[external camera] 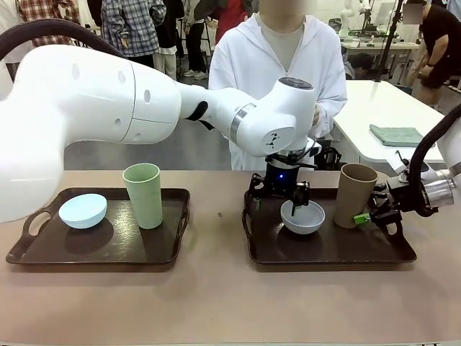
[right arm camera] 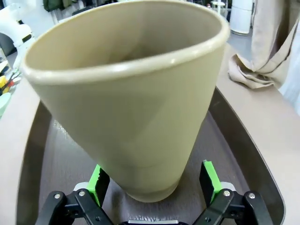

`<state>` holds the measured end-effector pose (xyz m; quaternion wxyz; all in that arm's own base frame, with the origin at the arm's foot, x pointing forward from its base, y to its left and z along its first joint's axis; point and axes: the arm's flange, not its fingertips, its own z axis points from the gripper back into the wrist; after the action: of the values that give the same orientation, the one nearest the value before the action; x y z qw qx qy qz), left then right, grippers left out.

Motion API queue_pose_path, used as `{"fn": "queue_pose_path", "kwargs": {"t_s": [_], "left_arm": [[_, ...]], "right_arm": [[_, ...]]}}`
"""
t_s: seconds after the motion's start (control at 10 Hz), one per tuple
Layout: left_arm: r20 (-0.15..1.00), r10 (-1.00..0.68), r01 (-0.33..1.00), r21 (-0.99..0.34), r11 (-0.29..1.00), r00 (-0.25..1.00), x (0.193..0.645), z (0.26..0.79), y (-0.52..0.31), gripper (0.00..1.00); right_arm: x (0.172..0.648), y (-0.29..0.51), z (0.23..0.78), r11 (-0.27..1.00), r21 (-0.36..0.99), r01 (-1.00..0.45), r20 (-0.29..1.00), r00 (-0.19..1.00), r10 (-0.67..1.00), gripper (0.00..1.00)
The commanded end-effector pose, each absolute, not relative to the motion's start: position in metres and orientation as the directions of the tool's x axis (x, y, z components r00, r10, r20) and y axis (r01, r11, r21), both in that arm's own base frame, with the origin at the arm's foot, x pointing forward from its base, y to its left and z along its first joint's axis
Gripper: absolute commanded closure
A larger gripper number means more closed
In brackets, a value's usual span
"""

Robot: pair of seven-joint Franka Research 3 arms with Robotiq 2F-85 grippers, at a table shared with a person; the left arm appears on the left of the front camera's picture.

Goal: Set up a tray with a mat and arrange the tableware.
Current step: Pick up the Picnic Bowl and Reusable plastic cup from the Handle tray in front of the human's position and hold them in the air.

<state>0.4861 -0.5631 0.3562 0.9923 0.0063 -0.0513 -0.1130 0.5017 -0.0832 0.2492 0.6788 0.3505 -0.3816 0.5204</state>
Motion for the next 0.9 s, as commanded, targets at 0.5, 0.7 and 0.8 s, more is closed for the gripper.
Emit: {"fn": "queue_pose_path", "kwargs": {"t_s": [0.5, 0.7, 0.8], "left_arm": [[0.083, -0.179, 0.177, 0.026, 0.984, 0.980, 0.4973, 0.3522, -0.5724, 0.00], [0.087, -0.174, 0.173, 0.019, 0.985, 0.981, 0.4990, 0.3516, -0.5724, 0.00], [0.090, -0.168, 0.168, 0.005, 0.986, 0.982, 0.5017, 0.3501, -0.5712, 0.00]], "right_arm": [[0.4999, -0.0670, 0.2447, 0.168, 0.054, -0.984, 0.913, 0.116, 0.392, 0.00], [0.4998, -0.0651, 0.2438, 0.139, 0.042, -0.989, 0.923, 0.092, 0.375, 0.03], [0.4997, -0.0652, 0.2439, 0.135, 0.050, -0.990, 0.920, 0.098, 0.379, 0.59]]}}
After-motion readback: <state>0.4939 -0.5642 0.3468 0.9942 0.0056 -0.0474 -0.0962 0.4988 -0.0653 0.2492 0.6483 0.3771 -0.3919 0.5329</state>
